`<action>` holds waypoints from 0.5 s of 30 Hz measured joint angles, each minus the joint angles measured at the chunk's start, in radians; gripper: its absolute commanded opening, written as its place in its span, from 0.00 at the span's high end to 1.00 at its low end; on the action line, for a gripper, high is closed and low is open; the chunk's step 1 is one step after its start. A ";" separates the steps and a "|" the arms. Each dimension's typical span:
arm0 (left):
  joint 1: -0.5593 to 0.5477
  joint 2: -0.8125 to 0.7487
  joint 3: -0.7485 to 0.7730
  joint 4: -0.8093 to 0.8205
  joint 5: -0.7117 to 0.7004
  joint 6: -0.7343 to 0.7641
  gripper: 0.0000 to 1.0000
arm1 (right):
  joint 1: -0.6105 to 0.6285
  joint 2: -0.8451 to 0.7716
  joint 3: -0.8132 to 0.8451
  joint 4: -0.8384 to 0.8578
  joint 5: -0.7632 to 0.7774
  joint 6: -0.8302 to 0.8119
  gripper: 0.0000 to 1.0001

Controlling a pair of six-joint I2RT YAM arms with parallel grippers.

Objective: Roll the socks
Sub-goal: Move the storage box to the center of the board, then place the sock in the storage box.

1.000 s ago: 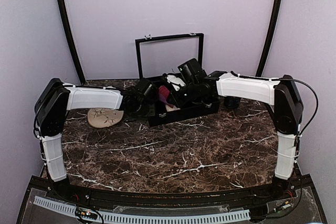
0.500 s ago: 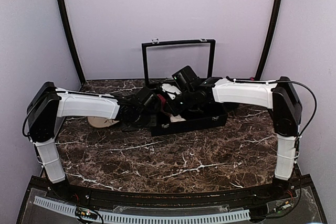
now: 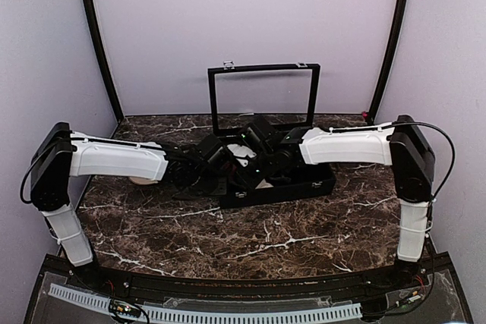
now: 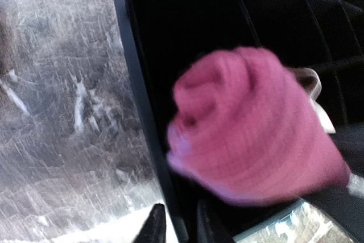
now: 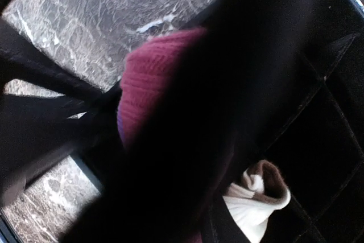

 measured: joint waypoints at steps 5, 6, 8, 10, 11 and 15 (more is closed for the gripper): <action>-0.022 -0.083 -0.030 -0.043 0.027 -0.003 0.70 | 0.017 0.000 -0.003 -0.022 0.021 -0.006 1.00; -0.025 -0.101 -0.034 -0.050 0.030 -0.004 0.69 | 0.019 0.000 -0.003 -0.025 0.027 -0.006 1.00; -0.026 -0.136 -0.039 -0.053 0.035 -0.004 0.68 | 0.021 0.000 -0.003 -0.029 0.036 -0.007 1.00; -0.026 -0.159 -0.047 -0.055 0.038 -0.003 0.67 | 0.024 0.000 -0.003 -0.030 0.047 -0.008 1.00; -0.026 -0.167 -0.051 -0.056 0.037 -0.004 0.67 | 0.026 0.000 -0.003 -0.032 0.052 -0.008 1.00; -0.026 -0.201 -0.056 -0.050 0.029 0.001 0.66 | 0.034 0.003 -0.003 -0.075 0.072 -0.011 1.00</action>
